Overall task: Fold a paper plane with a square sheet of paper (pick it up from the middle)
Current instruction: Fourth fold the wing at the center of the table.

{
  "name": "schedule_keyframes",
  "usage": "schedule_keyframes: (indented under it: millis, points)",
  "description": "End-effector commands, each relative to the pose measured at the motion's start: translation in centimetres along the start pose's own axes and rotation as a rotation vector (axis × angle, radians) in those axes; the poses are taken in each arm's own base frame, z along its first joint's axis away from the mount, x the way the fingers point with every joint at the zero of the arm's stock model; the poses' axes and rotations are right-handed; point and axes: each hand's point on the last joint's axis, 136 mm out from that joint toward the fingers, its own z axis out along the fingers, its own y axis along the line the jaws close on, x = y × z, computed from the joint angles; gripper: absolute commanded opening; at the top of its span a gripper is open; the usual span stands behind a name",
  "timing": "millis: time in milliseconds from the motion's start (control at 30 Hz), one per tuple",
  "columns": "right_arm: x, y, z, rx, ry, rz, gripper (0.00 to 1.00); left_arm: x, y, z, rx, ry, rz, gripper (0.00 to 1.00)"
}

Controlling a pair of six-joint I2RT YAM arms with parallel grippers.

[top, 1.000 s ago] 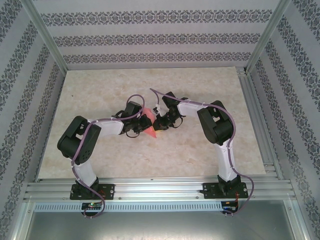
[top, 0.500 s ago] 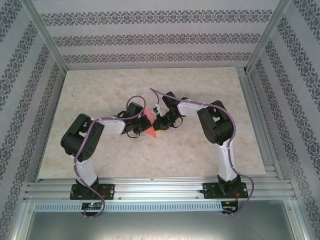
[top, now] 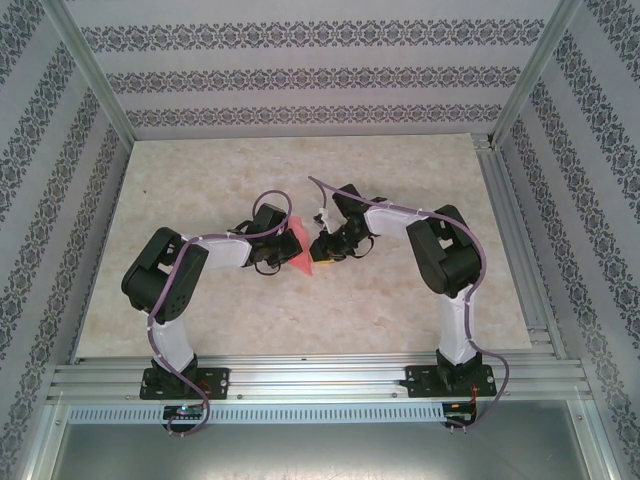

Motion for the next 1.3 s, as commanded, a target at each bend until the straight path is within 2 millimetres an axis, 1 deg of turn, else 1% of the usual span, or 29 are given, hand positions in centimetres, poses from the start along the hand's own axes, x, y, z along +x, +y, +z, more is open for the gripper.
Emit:
schedule_keyframes:
  millis: [0, 67, 133, 200, 233, 267, 300, 433, 533, 567, 667, 733, 867, 900, 1000, 1133, 1267]
  points:
    - [-1.0, 1.3, -1.2, -0.021, -0.076, -0.027, 0.24, 0.9, 3.7, 0.7, -0.147, 0.023, -0.018, 0.11]
    - [-0.9, 2.0, -1.2, -0.053, -0.075, -0.031, 0.24, 1.0, 3.7, 0.6, -0.15, 0.025, -0.014, 0.11]
    - [-0.7, 1.9, -0.8, -0.043, -0.069, -0.017, 0.23, 0.9, 3.6, 0.6, -0.146, 0.025, -0.015, 0.11]
    - [-0.5, 2.5, -0.5, -0.051, -0.064, -0.036, 0.18, 0.9, 3.5, 0.6, -0.145, 0.027, -0.013, 0.11]
    - [-0.5, 2.8, -0.3, -0.066, -0.063, -0.035, 0.15, 0.9, 3.5, 0.6, -0.144, 0.028, -0.011, 0.11]
    - [-0.6, 3.1, -0.1, -0.091, -0.063, -0.023, 0.11, 0.9, 3.4, 0.6, -0.143, 0.028, -0.011, 0.11]
    - [-0.6, 3.2, 0.1, -0.105, -0.063, -0.016, 0.09, 1.0, 3.4, 0.7, -0.141, 0.029, -0.011, 0.11]
    - [-0.5, 3.3, 0.9, -0.112, -0.059, 0.001, 0.06, 0.9, 3.3, 0.6, -0.14, 0.028, -0.01, 0.11]
    - [-0.6, 4.1, 1.3, -0.143, -0.063, -0.002, 0.06, 0.9, 3.2, 0.7, -0.136, 0.032, -0.01, 0.11]
    - [-0.6, 4.1, 1.4, -0.141, -0.063, 0.001, 0.06, 0.9, 3.2, 0.7, -0.134, 0.031, -0.01, 0.11]
    - [-0.5, 3.5, 2.0, -0.132, -0.05, 0.021, 0.06, 0.8, 3.0, 0.7, -0.131, 0.032, -0.008, 0.11]
    - [-0.4, 2.7, 2.3, -0.102, -0.051, 0.034, 0.05, 0.9, 3.0, 0.7, -0.131, 0.035, -0.008, 0.11]
    - [0.1, 2.3, 2.9, -0.118, -0.03, 0.05, 0.06, 0.9, 3.1, 0.7, -0.131, 0.036, -0.009, 0.11]
    - [0.4, 2.0, 3.1, -0.104, -0.019, 0.058, 0.06, 0.9, 3.1, 0.7, -0.132, 0.036, -0.007, 0.11]
    - [1.0, 0.1, 3.4, -0.022, -0.009, 0.071, 0.06, 0.9, 3.0, 0.7, -0.131, 0.035, -0.005, 0.11]
    - [1.7, -1.2, 3.9, 0.007, 0.01, 0.087, 0.06, 0.9, 3.1, 0.9, -0.135, 0.039, -0.004, 0.11]
    - [1.7, -1.6, 3.9, 0.024, 0.013, 0.092, 0.07, 1.0, 3.2, 1.0, -0.139, 0.046, -0.001, 0.11]
